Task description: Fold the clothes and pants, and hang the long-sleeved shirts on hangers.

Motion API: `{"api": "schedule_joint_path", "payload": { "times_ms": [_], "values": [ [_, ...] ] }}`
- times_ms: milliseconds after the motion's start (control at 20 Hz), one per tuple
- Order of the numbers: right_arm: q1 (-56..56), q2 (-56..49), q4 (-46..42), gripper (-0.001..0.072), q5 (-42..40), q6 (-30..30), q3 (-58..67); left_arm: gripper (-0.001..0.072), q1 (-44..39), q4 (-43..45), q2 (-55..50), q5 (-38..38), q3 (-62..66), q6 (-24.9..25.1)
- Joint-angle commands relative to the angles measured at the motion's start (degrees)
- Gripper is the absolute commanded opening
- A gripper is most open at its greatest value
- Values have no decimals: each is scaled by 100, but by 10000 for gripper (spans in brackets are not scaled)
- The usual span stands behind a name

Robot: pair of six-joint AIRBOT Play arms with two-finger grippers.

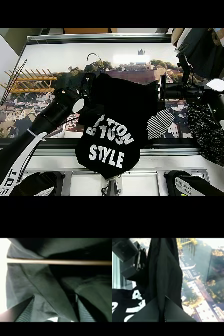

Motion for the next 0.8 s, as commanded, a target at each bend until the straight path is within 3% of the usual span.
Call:
{"api": "schedule_joint_path", "payload": {
  "times_ms": [0, 100, 150, 200, 250, 550, 750],
  "values": [
    [-2, 4, 2, 11, 7, 4, 7, 538, -22, 514, -70, -98, -15, -385],
    [-2, 4, 2, 10, 11, 4, 7, 537, -11, 614, -68, -79, -76, -529],
    [-2, 4, 2, 11, 20, 4, 7, 474, 13, 599, -68, -74, -131, -592],
    [-2, 7, 2, 11, 22, 7, 7, 176, 50, 597, -52, -72, -210, -603],
    [-2, 17, 2, 11, 20, 33, 7, 17, 66, 610, 2, -74, -291, -605],
    [-57, 334, -4, 10, 15, 938, 7, 14, 846, 553, 800, -57, -396, -557],
    [-48, 686, -17, 10, 17, 1473, 7, 14, 1408, -129, 1137, -7, -393, -138]
  ]
}}
